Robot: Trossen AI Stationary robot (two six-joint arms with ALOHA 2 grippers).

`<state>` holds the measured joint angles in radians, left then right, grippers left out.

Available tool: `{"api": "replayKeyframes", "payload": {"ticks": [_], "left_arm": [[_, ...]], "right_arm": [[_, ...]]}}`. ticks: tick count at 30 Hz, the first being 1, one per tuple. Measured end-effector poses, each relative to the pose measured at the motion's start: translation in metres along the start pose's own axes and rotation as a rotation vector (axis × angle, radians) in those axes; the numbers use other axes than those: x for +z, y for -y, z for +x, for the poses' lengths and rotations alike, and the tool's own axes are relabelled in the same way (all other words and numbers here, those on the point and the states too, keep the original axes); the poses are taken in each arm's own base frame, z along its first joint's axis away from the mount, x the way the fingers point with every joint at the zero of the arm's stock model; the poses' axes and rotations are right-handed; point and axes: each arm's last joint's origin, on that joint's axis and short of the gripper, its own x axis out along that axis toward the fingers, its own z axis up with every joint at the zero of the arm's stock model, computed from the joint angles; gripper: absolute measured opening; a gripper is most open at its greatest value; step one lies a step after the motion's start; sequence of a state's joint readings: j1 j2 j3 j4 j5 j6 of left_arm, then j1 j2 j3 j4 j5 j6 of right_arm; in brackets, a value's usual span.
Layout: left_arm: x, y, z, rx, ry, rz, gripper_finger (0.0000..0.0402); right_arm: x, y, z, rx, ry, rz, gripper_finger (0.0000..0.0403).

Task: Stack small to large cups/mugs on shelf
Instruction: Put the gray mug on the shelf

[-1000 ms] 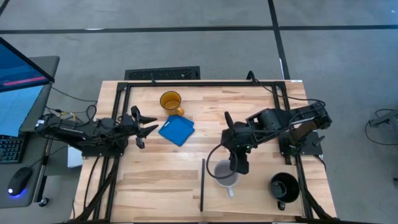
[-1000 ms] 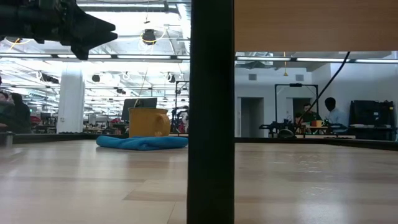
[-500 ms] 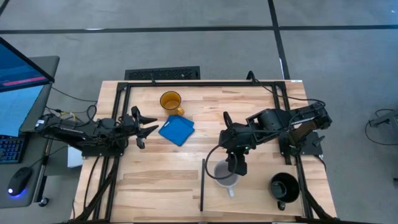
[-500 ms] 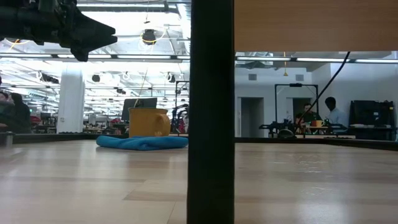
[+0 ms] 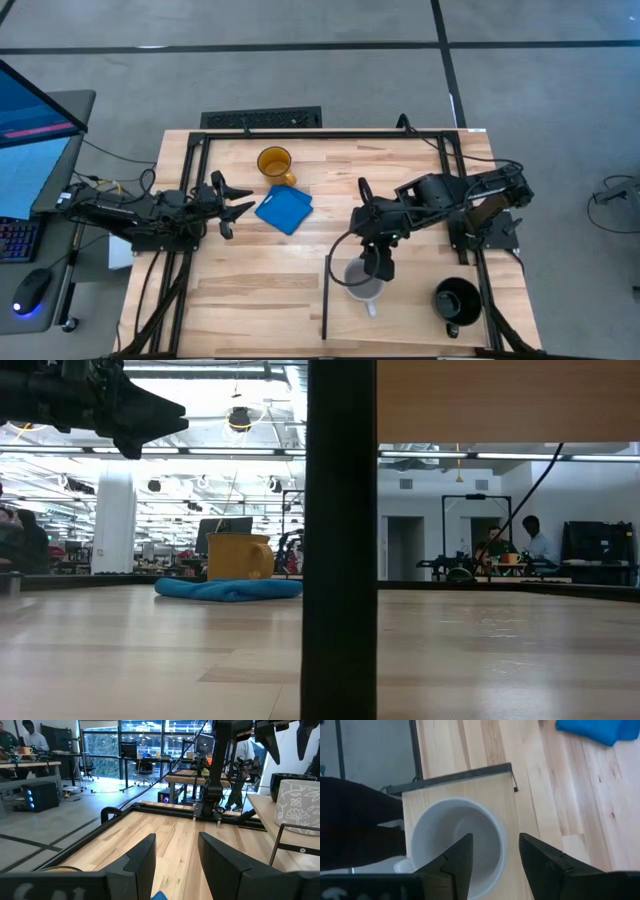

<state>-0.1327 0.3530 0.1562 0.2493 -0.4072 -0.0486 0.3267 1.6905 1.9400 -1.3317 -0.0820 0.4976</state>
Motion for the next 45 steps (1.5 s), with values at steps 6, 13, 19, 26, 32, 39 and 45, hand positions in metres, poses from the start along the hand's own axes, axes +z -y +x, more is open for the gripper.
{"api": "replayKeyframes", "payload": {"ticks": [6,13,19,26,32,39,45], "left_arm": [[0.0,0.0,0.0,0.0,0.0,0.0,0.0137],[-0.002,0.0,0.0,0.001,-0.019,0.008,0.0137],[-0.002,0.0,0.0,0.001,-0.024,0.011,0.0137],[-0.003,0.0,0.0,0.002,-0.029,0.013,0.0137],[-0.003,0.0,0.0,0.002,-0.032,0.014,0.0137],[-0.003,0.0,0.0,0.001,-0.032,0.014,0.0137],[-0.003,0.0,0.0,0.002,-0.032,0.014,0.0137]], "right_arm": [[-0.001,-0.002,0.0,0.007,0.002,0.002,0.0182],[-0.001,-0.002,0.0,0.002,0.0,0.008,0.0181],[-0.001,-0.001,0.008,0.0,-0.004,0.024,0.0163],[-0.001,-0.001,0.012,0.024,-0.015,0.021,0.0129],[0.0,-0.002,0.012,0.031,-0.001,0.012,0.0116],[0.002,-0.001,0.012,0.031,0.006,-0.001,0.0118],[0.007,0.002,0.011,0.037,0.042,-0.068,0.0118]]}}
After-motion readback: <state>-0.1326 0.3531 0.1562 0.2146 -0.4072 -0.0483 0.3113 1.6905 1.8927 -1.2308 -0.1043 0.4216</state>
